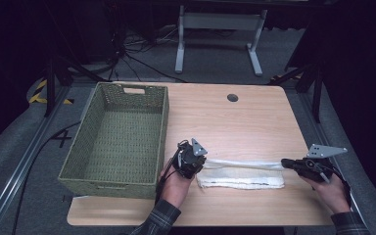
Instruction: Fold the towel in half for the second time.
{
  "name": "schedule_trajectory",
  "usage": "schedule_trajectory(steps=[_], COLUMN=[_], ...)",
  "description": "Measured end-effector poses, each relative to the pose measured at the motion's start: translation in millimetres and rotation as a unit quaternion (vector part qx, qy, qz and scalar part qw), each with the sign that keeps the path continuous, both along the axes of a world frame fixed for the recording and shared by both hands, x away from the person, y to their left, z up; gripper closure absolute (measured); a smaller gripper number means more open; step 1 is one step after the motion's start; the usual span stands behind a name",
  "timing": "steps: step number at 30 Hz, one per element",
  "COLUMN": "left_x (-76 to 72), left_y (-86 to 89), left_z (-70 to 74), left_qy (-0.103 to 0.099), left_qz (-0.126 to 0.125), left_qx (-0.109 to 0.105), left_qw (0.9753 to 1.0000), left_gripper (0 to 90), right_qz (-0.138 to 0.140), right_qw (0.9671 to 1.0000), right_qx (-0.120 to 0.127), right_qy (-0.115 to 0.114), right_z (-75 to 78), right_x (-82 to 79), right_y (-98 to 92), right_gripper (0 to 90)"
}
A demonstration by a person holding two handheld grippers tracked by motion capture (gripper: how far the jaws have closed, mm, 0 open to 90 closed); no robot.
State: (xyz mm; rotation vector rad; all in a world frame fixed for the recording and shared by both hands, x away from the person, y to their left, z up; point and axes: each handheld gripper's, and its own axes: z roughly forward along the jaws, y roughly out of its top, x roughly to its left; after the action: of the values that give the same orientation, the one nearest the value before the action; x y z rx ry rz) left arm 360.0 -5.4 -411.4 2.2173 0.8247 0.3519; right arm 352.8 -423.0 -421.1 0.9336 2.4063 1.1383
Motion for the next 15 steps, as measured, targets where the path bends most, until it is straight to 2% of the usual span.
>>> schedule_trajectory(steps=[5,11,13,15], left_x=[-9.7,-17.5,-19.3,-22.2], left_y=[-0.5,-4.3,-3.6,-2.6], left_z=[-3.1,-9.6,-9.0,-6.3], left_qy=[0.003,0.015,0.017,0.014], left_qz=[-0.007,-0.012,-0.013,-0.015], left_qx=[0.009,0.024,0.024,0.018], left_qw=[0.9999,0.9995,0.9995,0.9996], left_gripper=[86.4,86.2,85.4,81.8], right_qz=[0.01,0.017,0.022,0.028], right_qw=[0.9999,0.9996,0.9993,0.9991], right_qx=[0.001,-0.002,0.001,0.006], right_qy=[0.008,0.023,0.031,0.03], right_z=[-3.4,-9.4,-10.9,-9.2], right_x=[-16.9,-27.1,-29.9,-33.6], right_y=[-2.1,-0.3,-0.6,-2.0], right_gripper=[88.0,87.7,86.5,80.3])
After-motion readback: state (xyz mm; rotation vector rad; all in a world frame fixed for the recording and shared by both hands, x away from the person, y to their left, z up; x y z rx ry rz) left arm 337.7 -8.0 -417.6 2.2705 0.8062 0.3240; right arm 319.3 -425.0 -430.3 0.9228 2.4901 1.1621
